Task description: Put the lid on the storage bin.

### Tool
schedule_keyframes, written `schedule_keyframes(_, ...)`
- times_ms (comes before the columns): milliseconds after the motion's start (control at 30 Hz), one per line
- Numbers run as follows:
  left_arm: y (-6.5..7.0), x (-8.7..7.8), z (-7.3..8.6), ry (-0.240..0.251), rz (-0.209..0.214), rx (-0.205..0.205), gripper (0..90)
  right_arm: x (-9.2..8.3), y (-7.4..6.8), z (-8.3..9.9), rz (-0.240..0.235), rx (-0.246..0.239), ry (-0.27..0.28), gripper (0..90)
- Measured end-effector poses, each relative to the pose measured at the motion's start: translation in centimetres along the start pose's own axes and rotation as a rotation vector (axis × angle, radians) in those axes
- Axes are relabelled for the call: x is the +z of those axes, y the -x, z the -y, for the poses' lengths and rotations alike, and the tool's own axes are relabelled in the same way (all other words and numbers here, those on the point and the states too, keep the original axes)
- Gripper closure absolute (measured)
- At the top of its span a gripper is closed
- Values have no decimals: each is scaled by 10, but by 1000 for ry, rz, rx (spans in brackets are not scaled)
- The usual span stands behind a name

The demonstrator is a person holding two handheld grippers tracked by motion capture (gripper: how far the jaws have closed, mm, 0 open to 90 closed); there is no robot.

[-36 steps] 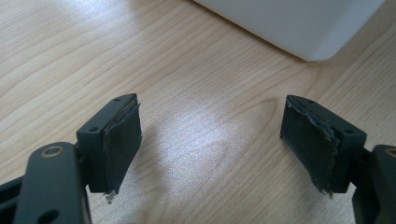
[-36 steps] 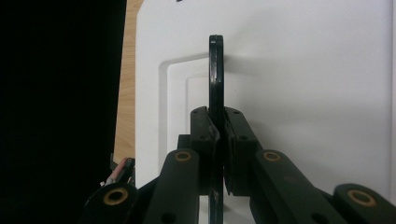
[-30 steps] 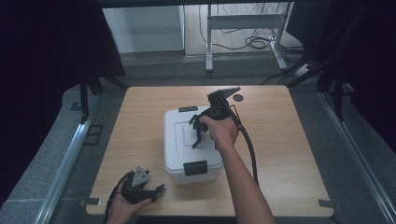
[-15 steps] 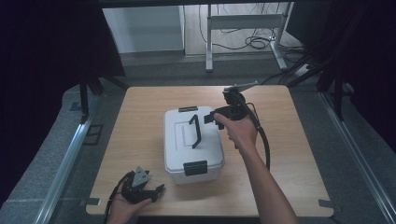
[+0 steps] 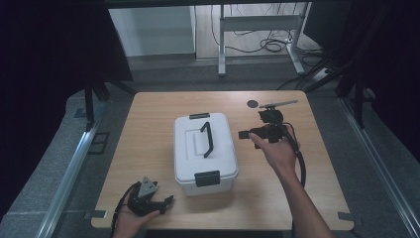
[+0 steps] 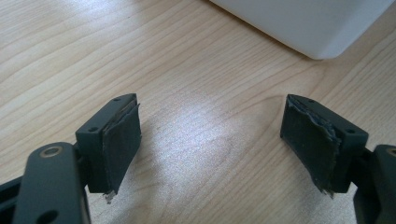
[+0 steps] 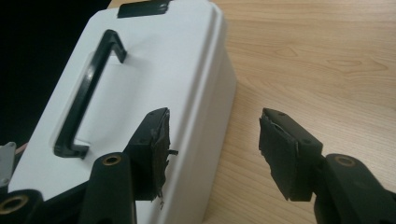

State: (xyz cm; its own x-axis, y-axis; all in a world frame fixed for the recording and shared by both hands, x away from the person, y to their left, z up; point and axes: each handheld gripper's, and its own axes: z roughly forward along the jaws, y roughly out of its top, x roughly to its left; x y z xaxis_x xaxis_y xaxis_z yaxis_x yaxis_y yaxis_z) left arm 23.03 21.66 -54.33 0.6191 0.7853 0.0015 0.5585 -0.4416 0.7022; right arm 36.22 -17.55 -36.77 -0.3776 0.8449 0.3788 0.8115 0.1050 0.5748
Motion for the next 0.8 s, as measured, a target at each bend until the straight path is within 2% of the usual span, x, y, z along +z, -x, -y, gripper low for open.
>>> schedule_keyframes(133, -1, 0, 0, 0, 4, -6, 201, -3, 15, 10, -15, 27, 13, 435)
schedule_keyframes(500, -2, 1, 0, -6, 13, -18, 197, 7, 51, 45, 9, 52, -16, 409)
schedule_keyframes(800, -3, 1, 0, -10, 16, -23, 193, 16, 80, 72, 10, 118, -18, 397)
